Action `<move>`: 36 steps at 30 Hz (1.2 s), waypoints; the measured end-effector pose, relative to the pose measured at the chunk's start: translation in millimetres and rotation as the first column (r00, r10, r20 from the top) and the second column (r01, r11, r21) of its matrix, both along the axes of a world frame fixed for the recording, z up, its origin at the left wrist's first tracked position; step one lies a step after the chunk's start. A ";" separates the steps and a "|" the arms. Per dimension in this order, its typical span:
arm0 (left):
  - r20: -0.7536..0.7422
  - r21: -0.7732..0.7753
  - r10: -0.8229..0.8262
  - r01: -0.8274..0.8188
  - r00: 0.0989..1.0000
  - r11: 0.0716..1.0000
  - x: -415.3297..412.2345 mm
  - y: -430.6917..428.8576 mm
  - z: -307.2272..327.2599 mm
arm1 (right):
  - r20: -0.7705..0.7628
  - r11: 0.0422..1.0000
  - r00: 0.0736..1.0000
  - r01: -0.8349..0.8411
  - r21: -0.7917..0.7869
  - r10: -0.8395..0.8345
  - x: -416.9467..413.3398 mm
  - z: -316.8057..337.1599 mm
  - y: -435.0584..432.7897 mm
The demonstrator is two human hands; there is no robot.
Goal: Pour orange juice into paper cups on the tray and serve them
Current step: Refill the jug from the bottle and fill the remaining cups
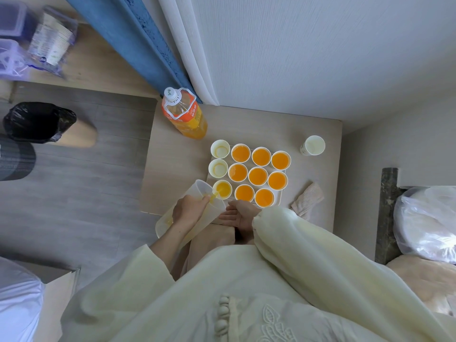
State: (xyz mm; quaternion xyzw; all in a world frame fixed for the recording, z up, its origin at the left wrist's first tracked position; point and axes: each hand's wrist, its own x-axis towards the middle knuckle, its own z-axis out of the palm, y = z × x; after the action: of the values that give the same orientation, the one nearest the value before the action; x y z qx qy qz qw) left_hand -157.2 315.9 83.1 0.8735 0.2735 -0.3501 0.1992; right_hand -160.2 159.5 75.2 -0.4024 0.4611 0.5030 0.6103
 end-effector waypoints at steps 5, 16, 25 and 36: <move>0.007 0.000 0.009 -0.009 1.000 1.000 -0.3 0.1 0.9 | 0.011 1.000 1.000 -0.009 -0.006 0.009 -0.5 1.8 0.8; 0.011 0.005 -0.009 0.009 1.000 1.000 -1.9 -1.6 3.8 | 0.019 1.000 1.000 -0.001 -0.011 0.001 -2.6 3.5 -1.3; 0.022 -0.004 -0.012 0.012 1.000 1.000 -2.5 -3.0 3.9 | 0.021 1.000 1.000 -0.007 -0.015 0.008 -3.4 5.3 -1.6; 0.032 0.004 -0.024 0.024 0.999 1.000 -2.6 -3.0 5.4 | 0.028 1.000 1.000 -0.003 -0.014 0.003 -3.2 7.3 -1.4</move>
State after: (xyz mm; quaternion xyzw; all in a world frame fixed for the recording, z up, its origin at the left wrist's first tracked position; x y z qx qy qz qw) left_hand -159.8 312.9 88.5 0.8825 0.2604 -0.3379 0.1979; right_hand -163.4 158.2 82.5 -0.4144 0.4557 0.4948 0.6130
